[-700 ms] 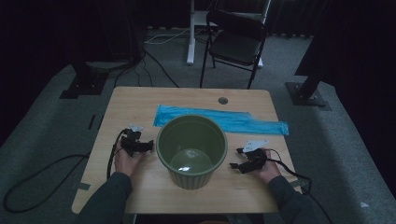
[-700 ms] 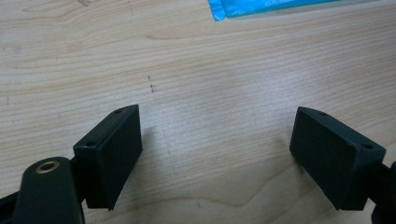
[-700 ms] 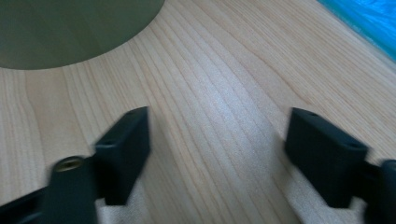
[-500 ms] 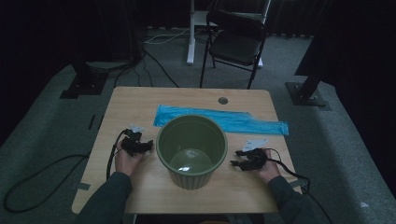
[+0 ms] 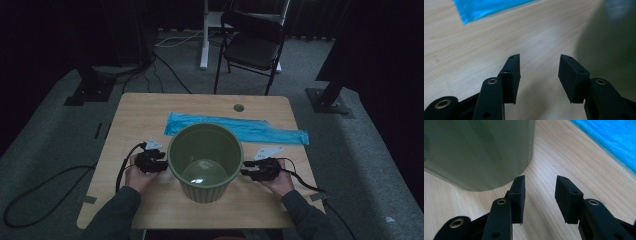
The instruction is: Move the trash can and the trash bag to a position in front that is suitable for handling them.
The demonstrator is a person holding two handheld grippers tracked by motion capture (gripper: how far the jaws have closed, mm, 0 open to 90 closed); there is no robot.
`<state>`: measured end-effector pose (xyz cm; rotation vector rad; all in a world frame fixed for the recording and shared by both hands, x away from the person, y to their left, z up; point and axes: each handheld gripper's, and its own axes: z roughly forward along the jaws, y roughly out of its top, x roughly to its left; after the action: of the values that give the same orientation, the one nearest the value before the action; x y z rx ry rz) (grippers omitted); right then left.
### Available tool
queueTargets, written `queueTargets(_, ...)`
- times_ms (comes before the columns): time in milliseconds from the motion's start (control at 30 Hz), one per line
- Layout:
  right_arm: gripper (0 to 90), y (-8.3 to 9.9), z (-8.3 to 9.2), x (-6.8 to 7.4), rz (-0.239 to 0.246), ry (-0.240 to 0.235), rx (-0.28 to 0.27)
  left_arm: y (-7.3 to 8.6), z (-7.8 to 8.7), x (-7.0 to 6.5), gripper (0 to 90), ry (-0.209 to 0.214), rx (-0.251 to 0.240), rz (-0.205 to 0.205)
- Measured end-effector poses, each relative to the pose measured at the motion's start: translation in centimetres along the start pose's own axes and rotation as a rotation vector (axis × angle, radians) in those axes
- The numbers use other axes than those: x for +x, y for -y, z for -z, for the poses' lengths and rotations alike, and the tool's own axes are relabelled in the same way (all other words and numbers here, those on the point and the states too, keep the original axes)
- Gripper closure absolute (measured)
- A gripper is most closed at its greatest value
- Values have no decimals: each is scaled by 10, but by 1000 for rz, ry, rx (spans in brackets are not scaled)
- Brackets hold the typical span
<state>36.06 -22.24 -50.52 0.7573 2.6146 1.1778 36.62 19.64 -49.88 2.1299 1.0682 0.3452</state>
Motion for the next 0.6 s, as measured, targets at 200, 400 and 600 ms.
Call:
queueTargets(200, 605, -7, 2, 7, 3, -24, -33, 4, 25, -21, 518, 43, -57, -55)
queueTargets(400, 617, -12, 1, 11, 17, -44, -40, 10, 36, -35, 518, 80, -61, -94)
queueTargets(600, 619, -16, -1, 13, 25, -56, -50, 9, 33, -38, 528, 88, -51, -114)
